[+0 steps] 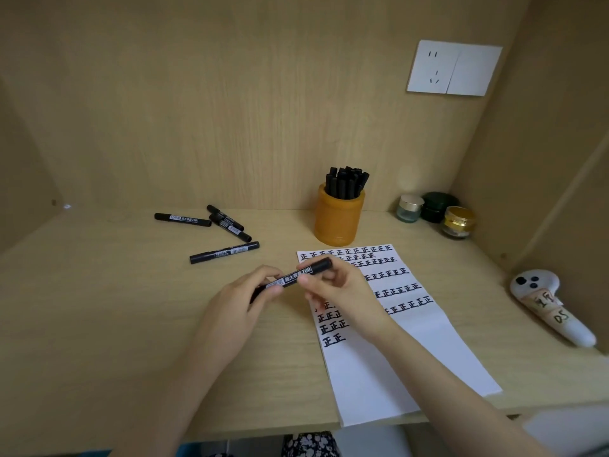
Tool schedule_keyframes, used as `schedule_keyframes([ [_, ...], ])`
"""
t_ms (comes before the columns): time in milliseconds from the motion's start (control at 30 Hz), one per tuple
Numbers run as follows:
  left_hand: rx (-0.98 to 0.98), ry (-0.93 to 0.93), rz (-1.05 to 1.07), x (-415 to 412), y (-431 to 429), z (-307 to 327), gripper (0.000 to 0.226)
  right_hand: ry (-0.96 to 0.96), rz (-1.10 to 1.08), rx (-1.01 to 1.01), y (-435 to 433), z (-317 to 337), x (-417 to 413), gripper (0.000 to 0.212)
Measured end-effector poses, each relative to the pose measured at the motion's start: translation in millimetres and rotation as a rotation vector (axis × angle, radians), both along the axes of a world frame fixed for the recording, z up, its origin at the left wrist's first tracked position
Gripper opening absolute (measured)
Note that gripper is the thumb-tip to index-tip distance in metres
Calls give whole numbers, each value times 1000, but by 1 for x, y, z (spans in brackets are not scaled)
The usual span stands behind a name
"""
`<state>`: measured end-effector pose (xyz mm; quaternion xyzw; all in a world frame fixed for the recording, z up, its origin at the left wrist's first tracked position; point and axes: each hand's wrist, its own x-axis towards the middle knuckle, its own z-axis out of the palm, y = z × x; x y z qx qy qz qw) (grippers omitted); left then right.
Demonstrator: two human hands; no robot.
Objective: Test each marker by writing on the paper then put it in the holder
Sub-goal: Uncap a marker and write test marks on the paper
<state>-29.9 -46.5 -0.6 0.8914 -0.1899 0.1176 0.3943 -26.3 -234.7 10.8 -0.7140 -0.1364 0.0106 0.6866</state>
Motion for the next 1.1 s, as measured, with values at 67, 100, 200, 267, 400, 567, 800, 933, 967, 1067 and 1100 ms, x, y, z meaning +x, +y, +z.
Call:
schedule_keyframes([
  [67,-4,31,-36,-3,-7,-1,14,0,-18,63,-4,1,-1,13],
  [100,9,48,-43,-5,-11,-2,15,-3,-28,77,-6,2,-2,11],
  [200,40,76,-66,-11,-21,-1,16,-11,-31,102,-9,2,-9,13],
  [267,42,61,-75,-15,-27,1,15,-6,-8,97,-10,2,-13,15],
  [400,-8,72,-92,-20,-36,4,17,-14,-21,84,-11,-1,-17,6],
  [567,-156,155,-161,-22,-42,1,21,-29,-14,125,-17,-6,-22,8],
  [800,-278,248,-276,-27,-44,-1,24,-13,-51,118,-23,-9,-31,11],
  [933,-221,231,-177,-29,-43,-3,42,5,-195,174,-28,-3,-34,26],
  [967,-202,236,-148,-29,-42,-4,42,19,-250,210,-32,-1,-34,30],
  [1067,-130,254,-135,-34,-38,-10,36,63,-365,309,-48,0,-36,22],
  [1100,-98,260,-148,-36,-38,-13,36,74,-380,297,-52,-2,-37,16],
])
